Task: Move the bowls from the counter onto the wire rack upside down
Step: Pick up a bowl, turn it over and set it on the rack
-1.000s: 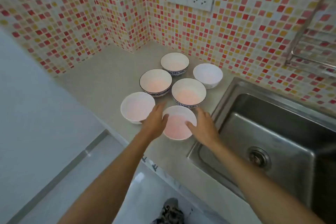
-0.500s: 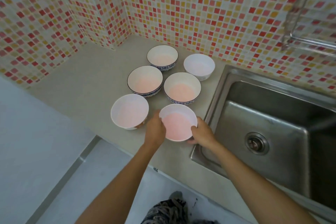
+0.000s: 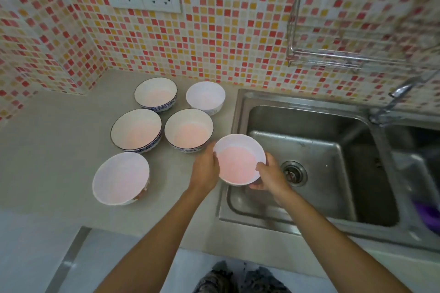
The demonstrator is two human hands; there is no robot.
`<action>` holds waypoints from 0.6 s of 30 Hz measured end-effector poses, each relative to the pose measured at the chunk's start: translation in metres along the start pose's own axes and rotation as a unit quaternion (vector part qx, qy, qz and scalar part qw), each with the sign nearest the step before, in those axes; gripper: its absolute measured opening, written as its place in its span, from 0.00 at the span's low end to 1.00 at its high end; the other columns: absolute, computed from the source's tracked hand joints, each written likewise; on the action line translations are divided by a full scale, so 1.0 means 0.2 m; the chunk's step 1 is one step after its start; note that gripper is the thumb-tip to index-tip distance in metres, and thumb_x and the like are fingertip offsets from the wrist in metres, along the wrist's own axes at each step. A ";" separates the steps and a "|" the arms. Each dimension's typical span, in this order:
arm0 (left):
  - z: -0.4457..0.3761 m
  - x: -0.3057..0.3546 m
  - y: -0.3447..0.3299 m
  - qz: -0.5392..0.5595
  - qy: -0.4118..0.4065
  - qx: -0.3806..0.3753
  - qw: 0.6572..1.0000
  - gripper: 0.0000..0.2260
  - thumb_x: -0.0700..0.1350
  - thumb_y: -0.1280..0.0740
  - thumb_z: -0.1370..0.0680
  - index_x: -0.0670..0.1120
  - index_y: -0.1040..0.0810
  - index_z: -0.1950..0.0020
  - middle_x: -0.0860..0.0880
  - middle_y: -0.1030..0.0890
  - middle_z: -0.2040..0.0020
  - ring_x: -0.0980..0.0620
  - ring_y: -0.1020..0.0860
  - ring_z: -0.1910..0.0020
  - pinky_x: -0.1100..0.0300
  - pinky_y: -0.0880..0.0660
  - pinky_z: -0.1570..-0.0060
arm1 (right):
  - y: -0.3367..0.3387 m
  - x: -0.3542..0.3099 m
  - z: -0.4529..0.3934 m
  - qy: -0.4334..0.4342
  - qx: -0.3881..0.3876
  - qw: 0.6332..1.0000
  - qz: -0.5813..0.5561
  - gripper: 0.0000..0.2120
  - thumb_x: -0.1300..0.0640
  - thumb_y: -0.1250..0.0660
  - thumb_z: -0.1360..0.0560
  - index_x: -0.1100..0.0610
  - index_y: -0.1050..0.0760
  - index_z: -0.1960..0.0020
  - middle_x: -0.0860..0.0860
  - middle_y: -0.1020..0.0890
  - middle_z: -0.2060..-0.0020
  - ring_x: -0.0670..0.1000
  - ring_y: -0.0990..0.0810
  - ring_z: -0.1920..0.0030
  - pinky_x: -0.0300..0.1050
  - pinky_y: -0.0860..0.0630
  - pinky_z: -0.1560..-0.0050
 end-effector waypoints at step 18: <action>0.13 0.20 -0.67 -0.083 -0.033 -0.164 0.982 0.23 0.52 0.48 0.18 0.50 0.45 0.23 0.49 0.38 0.24 0.47 0.37 0.27 0.52 0.38 0.30 | 0.82 0.27 -0.06 -0.111 0.150 0.978 -0.097 0.24 0.62 0.45 0.24 0.50 0.40 0.29 0.55 0.31 0.38 0.62 0.26 0.44 0.56 0.18 0.66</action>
Point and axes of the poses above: each hand's wrist, its own z-axis away from the middle knuckle, its own y-axis out of the back of the hand, x = y × z, the point moved 2 cm from there along -z, towards the middle knuckle
